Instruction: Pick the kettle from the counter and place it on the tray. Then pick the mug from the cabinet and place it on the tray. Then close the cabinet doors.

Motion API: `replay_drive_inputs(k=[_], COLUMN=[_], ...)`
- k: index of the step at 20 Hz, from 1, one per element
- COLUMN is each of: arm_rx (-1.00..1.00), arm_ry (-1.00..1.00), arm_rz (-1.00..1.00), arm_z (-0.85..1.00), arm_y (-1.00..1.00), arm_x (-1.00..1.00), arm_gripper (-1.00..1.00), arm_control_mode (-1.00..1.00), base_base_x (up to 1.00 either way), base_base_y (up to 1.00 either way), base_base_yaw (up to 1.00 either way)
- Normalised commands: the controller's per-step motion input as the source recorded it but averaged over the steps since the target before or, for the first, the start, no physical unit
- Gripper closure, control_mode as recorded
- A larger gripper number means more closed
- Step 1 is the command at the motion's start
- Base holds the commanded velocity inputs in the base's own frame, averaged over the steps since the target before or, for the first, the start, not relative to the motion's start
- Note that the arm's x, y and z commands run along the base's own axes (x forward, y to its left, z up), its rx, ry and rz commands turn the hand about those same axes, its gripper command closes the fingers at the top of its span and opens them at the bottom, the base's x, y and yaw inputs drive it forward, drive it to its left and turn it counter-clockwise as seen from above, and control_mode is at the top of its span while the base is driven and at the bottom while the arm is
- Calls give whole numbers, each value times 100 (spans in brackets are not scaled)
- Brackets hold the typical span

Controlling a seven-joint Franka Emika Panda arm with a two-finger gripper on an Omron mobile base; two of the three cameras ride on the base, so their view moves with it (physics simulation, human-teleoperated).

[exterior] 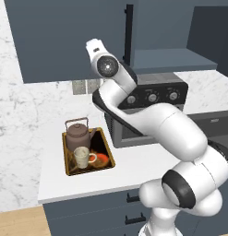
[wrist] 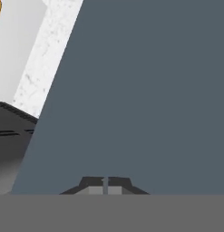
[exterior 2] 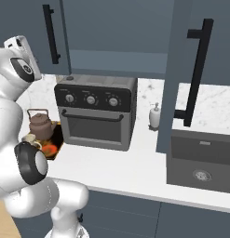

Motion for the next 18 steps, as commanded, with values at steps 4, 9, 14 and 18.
replay_drive_inputs(k=[4,9,14,18], arm_rx=[0,0,0,0], arm_ry=[-1,-2,0,5], arm_rz=[1,0,0,0], arm_z=[-12,2,5,1], arm_y=[-12,0,-20,-41], arm_x=[52,-11,-70,-100], arm_gripper=[100,100,100,100], arm_control_mode=[-100,-100,-100,-100], base_base_x=[0,0,0,0], base_base_y=[0,0,0,0], base_base_yaw=[0,0,0,0])
